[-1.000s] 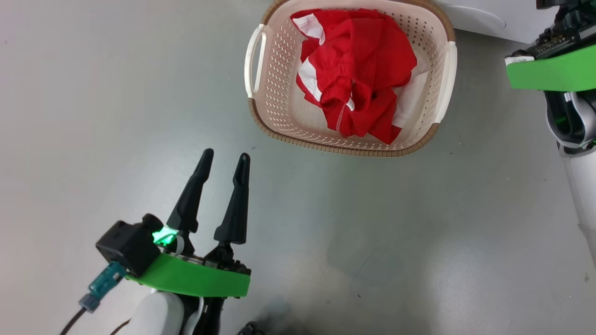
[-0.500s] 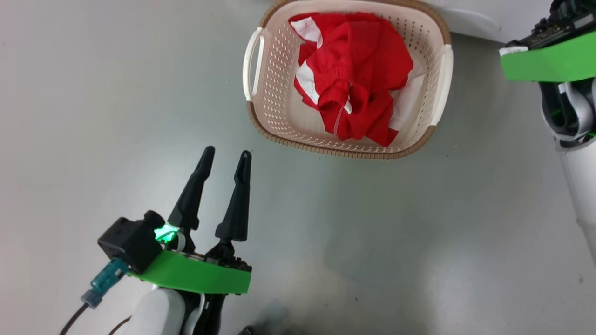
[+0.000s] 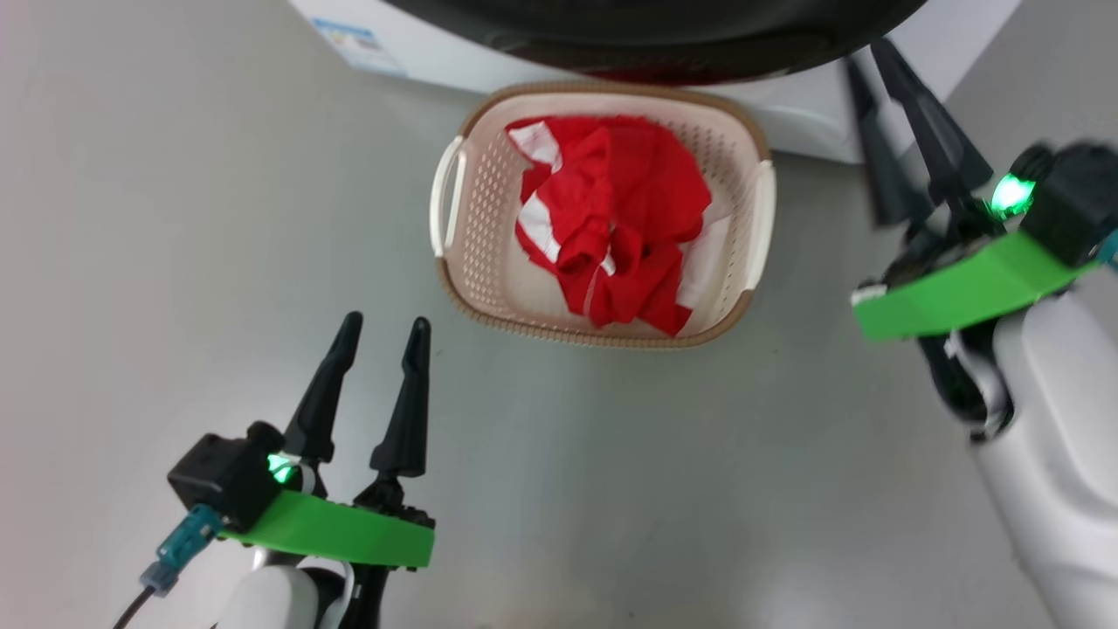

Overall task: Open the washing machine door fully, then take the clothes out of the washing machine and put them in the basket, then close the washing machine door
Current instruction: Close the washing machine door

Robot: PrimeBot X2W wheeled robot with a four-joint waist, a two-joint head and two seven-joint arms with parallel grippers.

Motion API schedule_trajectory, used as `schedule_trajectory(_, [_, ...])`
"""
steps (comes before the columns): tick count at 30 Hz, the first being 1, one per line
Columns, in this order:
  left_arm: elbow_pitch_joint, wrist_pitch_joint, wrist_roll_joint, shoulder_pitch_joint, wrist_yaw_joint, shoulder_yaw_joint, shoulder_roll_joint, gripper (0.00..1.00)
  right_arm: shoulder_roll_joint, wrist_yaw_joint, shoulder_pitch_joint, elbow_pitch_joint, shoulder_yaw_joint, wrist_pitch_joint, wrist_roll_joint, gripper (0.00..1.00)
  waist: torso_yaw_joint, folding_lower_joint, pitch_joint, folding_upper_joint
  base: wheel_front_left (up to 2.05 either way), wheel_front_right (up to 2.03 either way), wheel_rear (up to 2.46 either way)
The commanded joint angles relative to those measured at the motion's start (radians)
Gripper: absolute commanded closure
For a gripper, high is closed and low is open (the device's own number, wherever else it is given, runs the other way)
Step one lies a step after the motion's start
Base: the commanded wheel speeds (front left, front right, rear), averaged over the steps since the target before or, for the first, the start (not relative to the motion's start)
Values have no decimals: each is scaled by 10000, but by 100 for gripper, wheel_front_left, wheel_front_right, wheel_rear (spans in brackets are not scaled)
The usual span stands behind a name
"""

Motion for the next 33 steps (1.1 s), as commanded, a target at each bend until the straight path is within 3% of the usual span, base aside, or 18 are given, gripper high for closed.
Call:
schedule_trajectory(1, [-104,-80,165,245,-111,462,260,0,235,-11,553,-285,141,-51,147,0,-473,0,-578,0,0,0,0])
schedule_trajectory(20, [494,-80,1319,1127,-309,1592,260,0,983,-11,3939,-424,-444,-51,60,0,-1984,0,-2462,0,0,0,0])
schedule_trajectory(33, [528,-80,1663,1775,-311,1911,260,0,987,-11,5181,-389,-821,-51,-37,0,-2761,0,-3226,0,0,0,0])
